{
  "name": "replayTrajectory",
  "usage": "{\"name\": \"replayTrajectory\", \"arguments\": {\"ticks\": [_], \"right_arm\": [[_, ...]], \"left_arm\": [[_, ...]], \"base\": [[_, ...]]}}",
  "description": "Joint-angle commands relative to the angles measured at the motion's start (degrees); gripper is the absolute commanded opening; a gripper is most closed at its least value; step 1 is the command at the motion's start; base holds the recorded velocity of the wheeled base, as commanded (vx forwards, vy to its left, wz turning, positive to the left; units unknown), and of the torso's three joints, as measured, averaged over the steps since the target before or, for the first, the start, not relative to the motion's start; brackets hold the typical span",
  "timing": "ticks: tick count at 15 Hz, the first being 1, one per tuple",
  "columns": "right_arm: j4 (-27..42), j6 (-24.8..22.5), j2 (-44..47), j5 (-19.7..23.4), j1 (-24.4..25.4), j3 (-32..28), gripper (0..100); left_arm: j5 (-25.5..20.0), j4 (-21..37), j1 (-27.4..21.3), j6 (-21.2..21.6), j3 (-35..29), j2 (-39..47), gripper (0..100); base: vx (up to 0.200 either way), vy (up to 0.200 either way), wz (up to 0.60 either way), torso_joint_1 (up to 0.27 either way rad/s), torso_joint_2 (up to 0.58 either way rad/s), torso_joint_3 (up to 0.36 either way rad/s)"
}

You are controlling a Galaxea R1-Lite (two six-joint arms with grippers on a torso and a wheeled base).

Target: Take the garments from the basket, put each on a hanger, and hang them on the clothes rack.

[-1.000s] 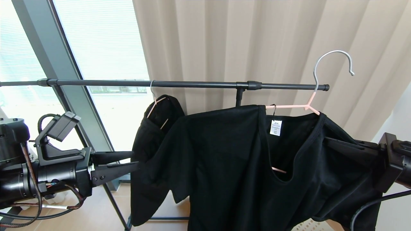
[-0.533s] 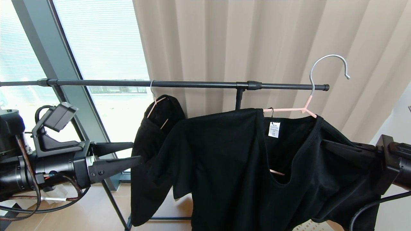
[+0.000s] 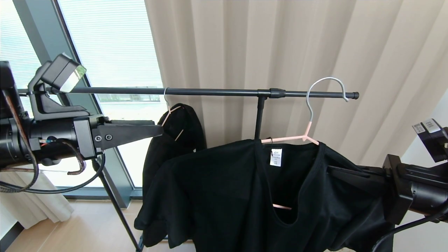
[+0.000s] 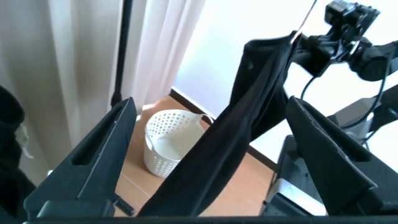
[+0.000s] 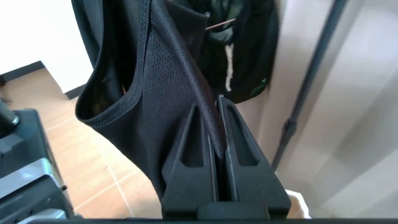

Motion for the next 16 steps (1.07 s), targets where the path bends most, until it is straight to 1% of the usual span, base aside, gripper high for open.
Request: {"name": "replayTrajectory", "arguments": {"ticks": [1, 2, 4, 5, 6, 7, 8, 9, 10, 13, 16], "right_arm": [[0.0, 0.0, 1.5, 0.0, 1.1, -0.8, 0], [0.0, -0.1, 2.2, 0.0, 1.7, -1.5, 0], [0.0, -0.1, 2.8, 0.0, 2.7, -1.8, 0], [0.0, -0.1, 3.3, 0.0, 3.3, -1.8, 0], [0.1, -0.1, 3.6, -0.2, 3.8, -1.9, 0], [0.0, -0.1, 3.6, -0.2, 3.8, -1.9, 0], [0.0, -0.1, 3.6, -0.2, 3.8, -2.0, 0], [0.1, -0.1, 3.6, -0.2, 4.0, -2.3, 0], [0.1, -0.1, 3.6, -0.3, 4.4, -2.3, 0], [0.1, -0.1, 4.3, -0.4, 4.7, -2.6, 0], [0.0, -0.1, 4.3, -0.4, 4.7, -2.6, 0]], "left_arm": [[0.6, 3.8, -2.4, 0.8, -5.5, 0.5, 100], [0.6, 9.1, -3.7, 3.7, -9.4, 1.5, 100], [1.4, 18.0, -6.1, 5.5, -15.3, 2.4, 100], [4.0, 22.1, -7.6, 7.9, -18.0, 3.3, 100], [10.5, 26.0, -11.0, 13.2, -20.6, 5.1, 100], [14.2, 27.2, -13.0, 15.3, -21.3, 5.9, 100], [17.6, 27.7, -16.6, 16.6, -22.0, 7.0, 100], [17.6, 27.7, -18.9, 17.0, -22.7, 7.6, 100], [17.6, 27.7, -19.8, 17.5, -23.4, 8.1, 100], [17.6, 27.9, -22.7, 24.4, -23.7, 9.6, 100], [17.6, 28.7, -24.4, 27.4, -23.8, 9.7, 100]], "base": [[0.000, 0.000, 0.00, 0.000, 0.00, 0.000], [0.000, 0.000, 0.00, 0.000, 0.00, 0.000], [0.000, 0.000, 0.00, 0.000, 0.00, 0.000], [0.000, 0.000, 0.00, 0.000, 0.00, 0.000], [0.000, 0.000, 0.00, 0.000, 0.00, 0.000], [0.000, 0.000, 0.00, 0.000, 0.00, 0.000], [0.000, 0.000, 0.00, 0.000, 0.00, 0.000], [0.000, 0.000, 0.00, 0.000, 0.00, 0.000], [0.000, 0.000, 0.00, 0.000, 0.00, 0.000], [0.000, 0.000, 0.00, 0.000, 0.00, 0.000], [0.000, 0.000, 0.00, 0.000, 0.00, 0.000]]}}
